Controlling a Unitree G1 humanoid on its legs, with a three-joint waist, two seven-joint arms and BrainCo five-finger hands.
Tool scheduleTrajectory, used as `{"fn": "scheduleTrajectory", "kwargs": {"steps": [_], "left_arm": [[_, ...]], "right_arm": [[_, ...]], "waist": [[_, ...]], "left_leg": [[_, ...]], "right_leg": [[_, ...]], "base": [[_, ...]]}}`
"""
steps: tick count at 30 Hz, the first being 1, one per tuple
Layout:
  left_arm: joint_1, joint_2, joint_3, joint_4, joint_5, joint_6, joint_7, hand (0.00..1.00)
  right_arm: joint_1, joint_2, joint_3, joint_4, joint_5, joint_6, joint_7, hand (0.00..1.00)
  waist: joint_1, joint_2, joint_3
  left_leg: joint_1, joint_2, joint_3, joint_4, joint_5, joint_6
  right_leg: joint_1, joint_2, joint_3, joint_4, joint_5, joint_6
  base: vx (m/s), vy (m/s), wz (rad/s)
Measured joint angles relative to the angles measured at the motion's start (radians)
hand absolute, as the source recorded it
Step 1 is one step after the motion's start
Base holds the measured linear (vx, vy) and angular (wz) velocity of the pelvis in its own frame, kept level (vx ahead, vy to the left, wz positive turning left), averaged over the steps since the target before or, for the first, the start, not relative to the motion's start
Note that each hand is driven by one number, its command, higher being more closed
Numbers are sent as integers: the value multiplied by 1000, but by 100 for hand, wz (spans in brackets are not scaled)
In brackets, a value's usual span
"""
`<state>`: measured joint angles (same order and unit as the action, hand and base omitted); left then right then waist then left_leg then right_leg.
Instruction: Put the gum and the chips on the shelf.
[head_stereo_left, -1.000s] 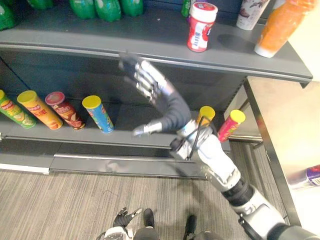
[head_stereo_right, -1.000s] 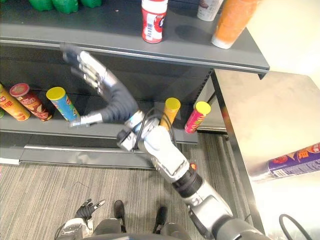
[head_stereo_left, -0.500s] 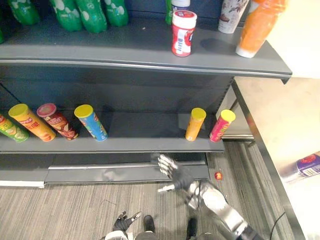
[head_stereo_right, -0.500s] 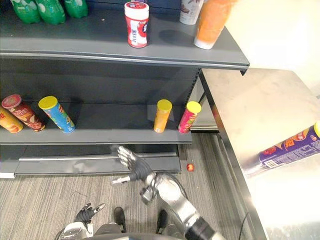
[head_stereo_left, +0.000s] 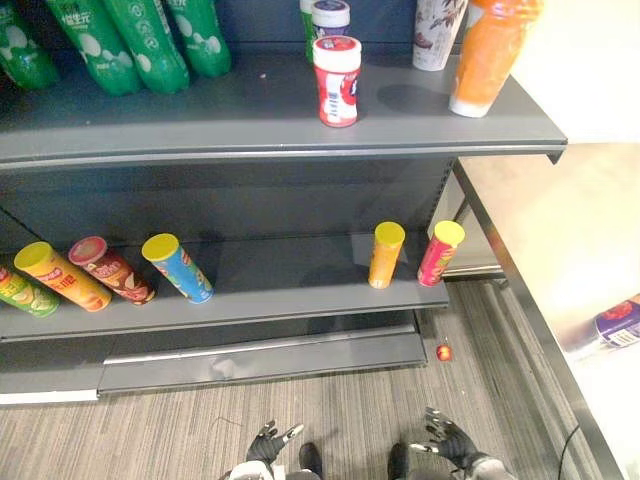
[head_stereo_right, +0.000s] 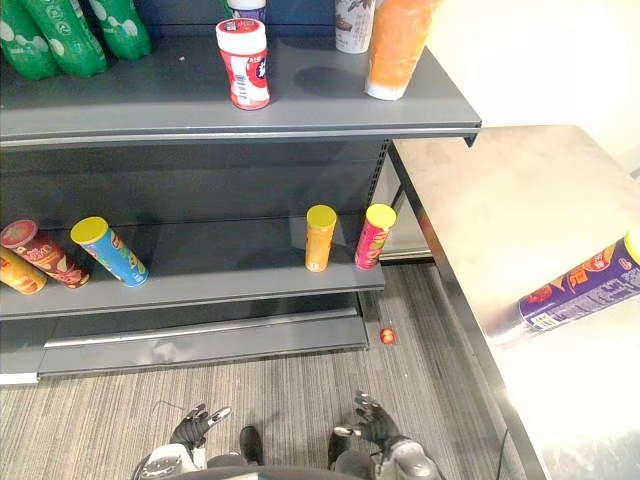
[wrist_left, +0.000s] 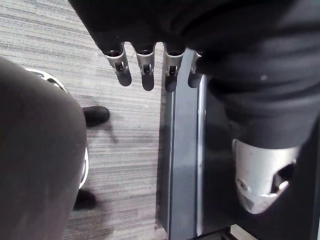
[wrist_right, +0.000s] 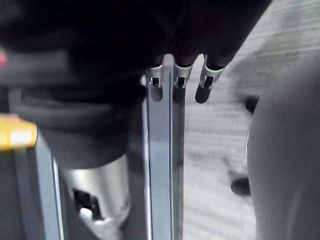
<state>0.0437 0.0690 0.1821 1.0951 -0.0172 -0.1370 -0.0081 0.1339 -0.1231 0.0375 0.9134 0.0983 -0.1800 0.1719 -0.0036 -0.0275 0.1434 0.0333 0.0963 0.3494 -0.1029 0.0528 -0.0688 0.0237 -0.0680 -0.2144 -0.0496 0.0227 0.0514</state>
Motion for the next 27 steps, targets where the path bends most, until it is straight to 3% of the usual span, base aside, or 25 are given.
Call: {"fn": "scheduleTrajectory", "kwargs": {"steps": [6,13,18,21,23,25,27], "left_arm": [[1,0,3,16,-3,-9,-12,0],[10,-10,24,23,-6,-13,-20,0],[12,-12,31,23,-14,-14,-20,0],[10,-11,24,18,-52,-14,-15,0],[-14,-2,18,16,-70,-14,-13,0],[-24,2,19,17,-97,-14,-9,0],[-24,9,18,17,-97,-14,3,0]], "right_arm": [[-2,5,-190,150,38,8,-58,0],[22,30,-313,203,38,33,-79,0],[26,50,-375,202,38,39,-90,0],[23,55,-387,202,44,39,-96,0],[11,67,-411,197,73,37,-96,0],[10,73,-443,193,99,37,-96,0],[12,85,-492,171,141,37,-100,0]], "waist": [[-6,17,-5],[-18,32,-2],[-19,31,-1],[-18,15,19],[-23,4,52],[-23,1,60],[-22,-1,62]], "left_leg": [[9,-1,4,0,-5,-3],[37,2,35,0,-18,-3],[46,0,54,0,-27,-1],[60,-2,80,9,-37,0],[17,2,93,123,-89,16],[-1,5,139,152,-108,21],[15,-3,275,102,-114,22]], "right_leg": [[6,-1,2,1,-7,5],[18,2,32,2,-11,7],[17,0,50,7,-15,11],[-31,-12,77,125,-70,15],[-92,-37,98,235,-107,22],[-126,-37,144,243,-102,30],[-177,-23,242,194,-66,67]], "base": [[5,0,0],[15,0,-12],[28,11,-12],[31,42,-19],[30,34,-27],[-11,35,-65],[-42,105,-133]]}}
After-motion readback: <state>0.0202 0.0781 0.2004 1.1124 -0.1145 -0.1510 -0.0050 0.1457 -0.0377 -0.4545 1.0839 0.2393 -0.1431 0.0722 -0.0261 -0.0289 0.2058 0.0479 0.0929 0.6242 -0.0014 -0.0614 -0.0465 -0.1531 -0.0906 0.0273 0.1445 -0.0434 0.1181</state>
